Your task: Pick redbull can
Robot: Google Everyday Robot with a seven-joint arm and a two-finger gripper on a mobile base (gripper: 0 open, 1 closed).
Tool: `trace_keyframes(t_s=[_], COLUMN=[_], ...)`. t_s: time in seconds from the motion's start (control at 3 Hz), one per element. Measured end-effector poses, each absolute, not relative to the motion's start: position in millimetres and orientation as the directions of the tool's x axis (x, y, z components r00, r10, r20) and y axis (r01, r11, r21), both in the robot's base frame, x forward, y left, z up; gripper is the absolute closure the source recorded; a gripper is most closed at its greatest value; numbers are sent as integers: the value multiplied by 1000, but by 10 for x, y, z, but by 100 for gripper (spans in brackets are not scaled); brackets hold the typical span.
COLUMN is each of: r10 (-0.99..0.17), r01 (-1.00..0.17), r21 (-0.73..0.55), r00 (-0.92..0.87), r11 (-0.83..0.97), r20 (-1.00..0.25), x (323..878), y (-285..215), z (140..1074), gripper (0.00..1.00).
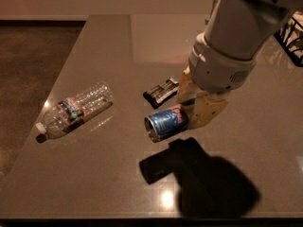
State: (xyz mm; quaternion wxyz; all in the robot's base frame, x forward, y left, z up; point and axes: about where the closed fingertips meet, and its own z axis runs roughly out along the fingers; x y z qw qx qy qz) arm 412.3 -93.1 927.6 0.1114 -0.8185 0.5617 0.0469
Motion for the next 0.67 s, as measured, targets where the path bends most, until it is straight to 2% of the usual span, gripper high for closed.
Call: trace_keyframes(t_s=[0.33, 0.67], r10=[-901, -899], r01=[-928, -925], r21=[-199, -215], r00=[359, 362], r11=[-316, -314], r20=[-245, -245], x=[4153, 4178], y=[-937, -911], z=[9699, 9722], gripper=[100, 100])
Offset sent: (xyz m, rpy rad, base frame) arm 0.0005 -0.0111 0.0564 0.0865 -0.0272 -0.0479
